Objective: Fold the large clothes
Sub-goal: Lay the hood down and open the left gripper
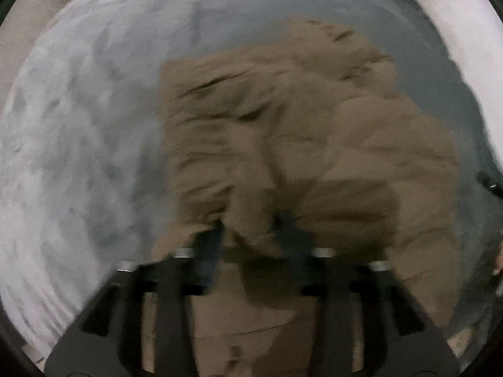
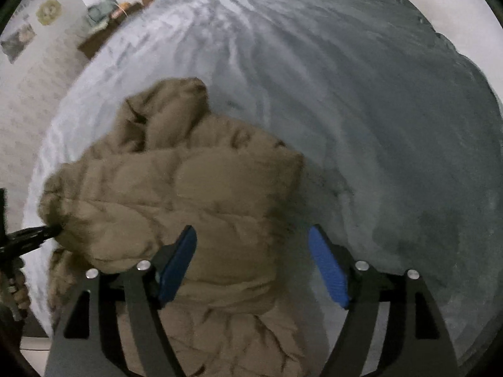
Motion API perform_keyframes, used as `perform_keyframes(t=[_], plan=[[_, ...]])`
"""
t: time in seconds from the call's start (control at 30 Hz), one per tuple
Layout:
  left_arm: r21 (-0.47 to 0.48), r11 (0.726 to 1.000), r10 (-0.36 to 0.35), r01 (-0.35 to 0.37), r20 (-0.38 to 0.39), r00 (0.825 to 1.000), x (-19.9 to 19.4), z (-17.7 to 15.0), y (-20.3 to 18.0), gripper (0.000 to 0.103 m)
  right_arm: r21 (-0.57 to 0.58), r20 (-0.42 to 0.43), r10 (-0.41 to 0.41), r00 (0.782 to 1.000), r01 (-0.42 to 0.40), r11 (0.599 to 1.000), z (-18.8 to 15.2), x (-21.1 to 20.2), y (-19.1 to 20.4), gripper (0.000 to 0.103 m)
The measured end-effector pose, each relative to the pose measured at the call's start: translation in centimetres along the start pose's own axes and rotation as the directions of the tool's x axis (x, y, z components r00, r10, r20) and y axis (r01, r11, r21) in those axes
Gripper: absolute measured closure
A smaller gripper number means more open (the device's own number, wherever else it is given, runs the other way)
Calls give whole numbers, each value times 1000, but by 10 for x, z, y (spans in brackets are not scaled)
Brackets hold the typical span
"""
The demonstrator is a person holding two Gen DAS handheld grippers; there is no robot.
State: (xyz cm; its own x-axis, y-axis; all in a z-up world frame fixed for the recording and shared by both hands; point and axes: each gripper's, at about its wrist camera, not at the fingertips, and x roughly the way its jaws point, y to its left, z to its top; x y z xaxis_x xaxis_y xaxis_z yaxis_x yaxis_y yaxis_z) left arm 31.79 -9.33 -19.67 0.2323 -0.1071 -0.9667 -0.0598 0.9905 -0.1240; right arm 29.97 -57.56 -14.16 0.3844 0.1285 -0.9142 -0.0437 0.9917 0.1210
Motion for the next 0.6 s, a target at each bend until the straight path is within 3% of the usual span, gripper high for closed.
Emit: perform_keyframes(t=[0.07,0.13,0.2,0.27,0.4,0.47,0.53,0.6], plan=[[-5,1000,21,-21,14,1000,-5,-11,16,29,-37,-3,-55,998,55,998,-1,6,5,28],[-13,999,32,-32,27,999,-11,-14,21,21,-55,0,-78,997,77,995,-1,9,8,28],[-26,999,45,-44,36,998,-18,-17,31,21,-59,3,-86,996,86,995,-2,12,10,28],[-44,997,66,-65,37,997,-34,-30,69,21,-59,12,-92,996,92,994,-3,12,12,28],[-68,994,94,-90,51,994,-49,-26,93,21,-48,62,-97,993,100,994,-2,6,15,28],[-39,997,75,-72,80,994,-58,-16,82,17,-40,93,-91,992,95,995,0,5,19,28],[-5,999,43,-42,114,993,-65,-5,66,7,-33,108,-93,990,97,995,6,7,24,28],[16,999,36,-39,147,989,-60,10,40,5,-27,123,-84,989,88,996,10,11,31,28]])
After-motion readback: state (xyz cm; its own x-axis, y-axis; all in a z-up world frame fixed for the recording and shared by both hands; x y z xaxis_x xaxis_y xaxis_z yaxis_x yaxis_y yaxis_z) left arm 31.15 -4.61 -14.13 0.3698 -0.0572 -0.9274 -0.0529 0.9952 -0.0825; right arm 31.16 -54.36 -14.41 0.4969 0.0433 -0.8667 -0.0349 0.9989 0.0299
